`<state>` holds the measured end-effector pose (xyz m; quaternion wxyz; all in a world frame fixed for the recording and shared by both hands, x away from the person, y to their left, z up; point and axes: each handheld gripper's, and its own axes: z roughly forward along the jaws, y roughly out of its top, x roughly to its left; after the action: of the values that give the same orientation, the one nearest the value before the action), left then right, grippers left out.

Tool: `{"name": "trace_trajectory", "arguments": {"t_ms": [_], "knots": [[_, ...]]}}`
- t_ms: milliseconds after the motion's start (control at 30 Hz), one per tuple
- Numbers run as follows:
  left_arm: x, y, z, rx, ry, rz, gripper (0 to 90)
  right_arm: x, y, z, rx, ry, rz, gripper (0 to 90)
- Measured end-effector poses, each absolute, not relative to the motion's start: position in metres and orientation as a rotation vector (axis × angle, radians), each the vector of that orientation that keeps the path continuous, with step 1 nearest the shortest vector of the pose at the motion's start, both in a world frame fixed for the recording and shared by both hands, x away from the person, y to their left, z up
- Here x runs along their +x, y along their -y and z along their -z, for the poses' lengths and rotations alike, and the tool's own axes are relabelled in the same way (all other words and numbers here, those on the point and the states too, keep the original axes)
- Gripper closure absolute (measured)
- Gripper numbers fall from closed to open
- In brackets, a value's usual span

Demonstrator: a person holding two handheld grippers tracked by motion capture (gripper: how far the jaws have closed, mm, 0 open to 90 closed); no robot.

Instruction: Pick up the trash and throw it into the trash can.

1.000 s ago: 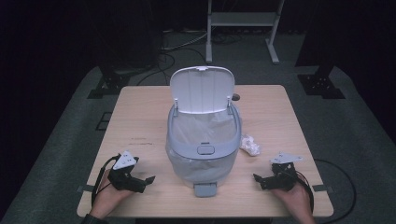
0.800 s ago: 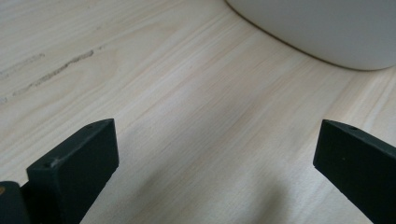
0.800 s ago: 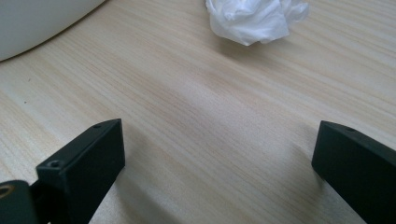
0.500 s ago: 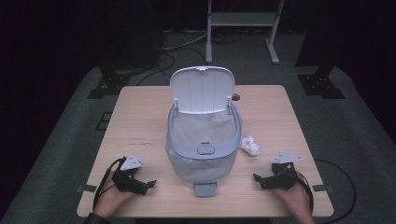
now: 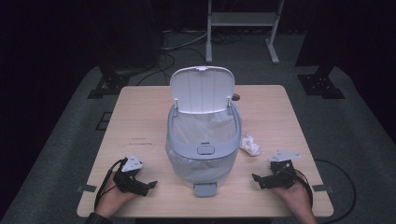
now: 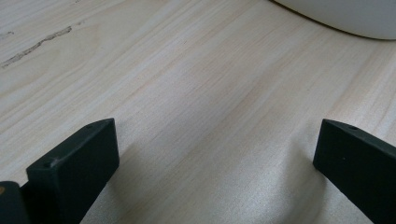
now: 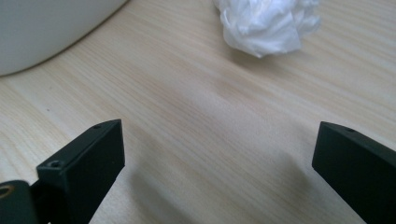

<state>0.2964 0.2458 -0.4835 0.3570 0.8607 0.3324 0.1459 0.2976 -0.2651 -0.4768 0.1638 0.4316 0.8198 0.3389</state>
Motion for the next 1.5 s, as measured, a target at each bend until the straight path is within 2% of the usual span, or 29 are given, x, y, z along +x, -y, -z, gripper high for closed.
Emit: {"name": "trace_trajectory", "arguments": {"t_ms": [400, 1500], "knots": [[0.296, -0.246, 0.483, 2.222, -0.858, -0.377, 0.0, 0.302, 0.264, 0.462, 1.194, -2.334, -0.993, 1.5], [0.296, -0.246, 0.483, 2.222, -0.858, -0.376, 0.0, 0.343, 0.241, 0.434, 1.186, -2.296, -1.017, 1.5]]}}
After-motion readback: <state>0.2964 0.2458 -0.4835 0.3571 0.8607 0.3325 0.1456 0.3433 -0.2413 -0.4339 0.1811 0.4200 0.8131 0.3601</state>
